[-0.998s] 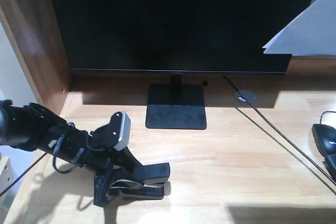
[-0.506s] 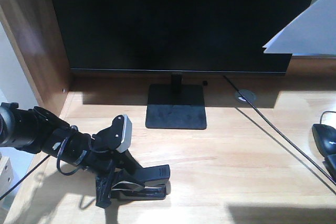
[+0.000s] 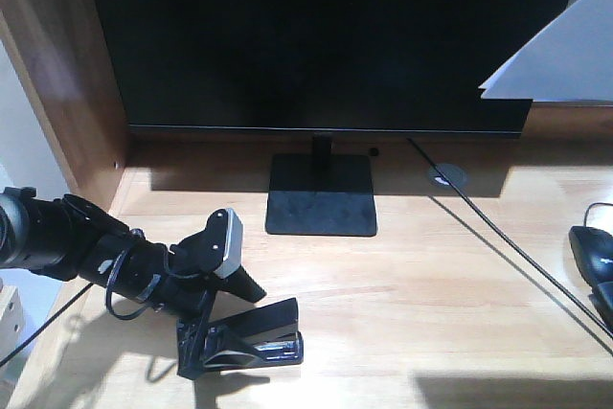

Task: Grab stapler and paper to desk for stapling

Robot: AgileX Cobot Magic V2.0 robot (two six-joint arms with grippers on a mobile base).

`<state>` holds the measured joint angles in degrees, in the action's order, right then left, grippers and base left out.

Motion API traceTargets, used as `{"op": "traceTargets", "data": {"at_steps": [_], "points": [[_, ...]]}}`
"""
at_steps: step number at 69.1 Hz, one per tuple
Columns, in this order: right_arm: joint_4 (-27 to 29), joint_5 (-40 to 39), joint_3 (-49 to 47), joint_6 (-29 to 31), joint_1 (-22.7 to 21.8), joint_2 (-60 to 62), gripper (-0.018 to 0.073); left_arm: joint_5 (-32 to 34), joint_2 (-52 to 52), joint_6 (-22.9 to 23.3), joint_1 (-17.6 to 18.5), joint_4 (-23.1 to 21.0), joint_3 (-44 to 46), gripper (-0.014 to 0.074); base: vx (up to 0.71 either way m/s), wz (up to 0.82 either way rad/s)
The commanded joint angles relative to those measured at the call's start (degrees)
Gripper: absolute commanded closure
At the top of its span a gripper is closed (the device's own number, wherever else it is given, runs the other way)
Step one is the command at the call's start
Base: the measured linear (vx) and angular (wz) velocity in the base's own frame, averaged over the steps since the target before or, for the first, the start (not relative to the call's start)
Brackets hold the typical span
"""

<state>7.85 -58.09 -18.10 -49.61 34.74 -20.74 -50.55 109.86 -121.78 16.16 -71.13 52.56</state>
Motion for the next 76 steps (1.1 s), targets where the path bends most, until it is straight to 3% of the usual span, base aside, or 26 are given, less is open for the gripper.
{"op": "traceTargets", "data": {"at_steps": [1, 14, 26, 44, 69, 76], "points": [[-1.1, -1.8, -1.4, 0.7, -0.3, -0.5, 0.0565, -1.9, -2.4, -1.0, 0.2, -3.0, 1.4, -0.0082, 0.00, 0.00], [-1.1, -1.8, -1.4, 0.7, -0.3, -0.5, 0.0565, -2.2, -3.2, -0.6, 0.2, -3.0, 1.4, -0.0077, 0.00, 0.00], [-1.1, -1.8, -1.4, 0.7, -0.3, -0.5, 0.0565, -1.4, -5.9, 0.6, 0.2, -3.0, 1.4, -0.0007, 0.00, 0.00], [-1.1, -1.8, -1.4, 0.7, -0.3, -0.5, 0.0565, -1.2, -10.8, 9.8, 0.2, -3.0, 1.4, 0.0202, 0.00, 0.00], [-1.1, -1.8, -1.4, 0.7, -0.3, -0.5, 0.0565, -1.9, -13.6, 9.9, 0.2, -3.0, 1.4, 0.0545, 0.00, 0.00], [-1.1, -1.8, -1.4, 0.7, -0.3, -0.5, 0.0565, -1.9, -13.6, 9.9, 0.2, -3.0, 1.4, 0.0605, 0.00, 0.00]]}}
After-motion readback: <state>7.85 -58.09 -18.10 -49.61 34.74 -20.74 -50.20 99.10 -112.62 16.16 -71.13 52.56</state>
